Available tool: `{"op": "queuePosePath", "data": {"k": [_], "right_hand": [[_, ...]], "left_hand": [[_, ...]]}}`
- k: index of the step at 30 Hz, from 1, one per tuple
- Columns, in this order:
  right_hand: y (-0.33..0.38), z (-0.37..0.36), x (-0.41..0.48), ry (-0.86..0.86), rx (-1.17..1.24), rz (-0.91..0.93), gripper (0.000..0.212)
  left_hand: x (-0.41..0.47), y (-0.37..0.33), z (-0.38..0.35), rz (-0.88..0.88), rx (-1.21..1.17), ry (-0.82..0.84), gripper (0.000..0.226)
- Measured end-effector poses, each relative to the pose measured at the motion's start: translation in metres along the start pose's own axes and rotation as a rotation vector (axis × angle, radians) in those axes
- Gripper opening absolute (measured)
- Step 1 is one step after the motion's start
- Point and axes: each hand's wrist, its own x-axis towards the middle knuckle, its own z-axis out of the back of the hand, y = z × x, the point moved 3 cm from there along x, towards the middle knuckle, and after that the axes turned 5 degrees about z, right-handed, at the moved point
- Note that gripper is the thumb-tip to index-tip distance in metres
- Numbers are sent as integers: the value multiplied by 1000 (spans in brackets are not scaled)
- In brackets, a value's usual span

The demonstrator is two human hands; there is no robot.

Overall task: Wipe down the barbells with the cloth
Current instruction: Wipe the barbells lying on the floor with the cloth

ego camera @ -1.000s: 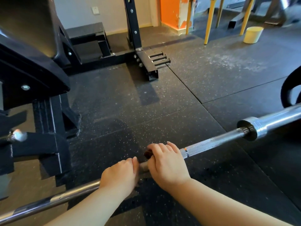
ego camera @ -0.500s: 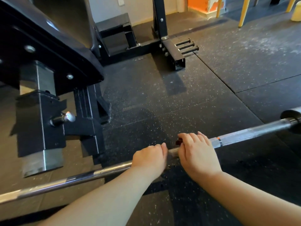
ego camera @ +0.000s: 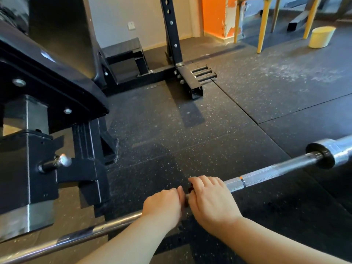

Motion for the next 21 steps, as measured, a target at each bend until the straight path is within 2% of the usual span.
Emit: {"op": "queuePosePath", "data": {"k": [2, 5, 6, 10, 14, 17, 19, 21], "right_hand": [[6, -3, -4, -18, 48, 58, 53], [-8, 8, 2, 148, 96, 124, 66], [-14, 11, 4, 169, 84, 124, 63], [-9, 14, 8, 52, 82, 0, 34], [16, -7, -7, 3, 67, 152, 32], [-2, -3, -6, 72, 18, 294, 38], [-16, 3, -4, 40, -37, 260, 44], [-20, 2, -4, -17, -13, 131, 43]], "left_hand": [[1, -1, -1, -8, 32, 21, 42], [1, 2, -1, -13, 11, 16, 46], [0, 3, -1, -15, -7, 11, 47], [0, 3, -2, -7, -73, -4, 44], [0, 4, -7, -44, -59, -31, 23], [-11, 14, -7, -110, -99, -84, 30], [-17, 23, -6, -140, -85, -137, 43], [-18, 30, -9, -159, -55, -154, 43]]}}
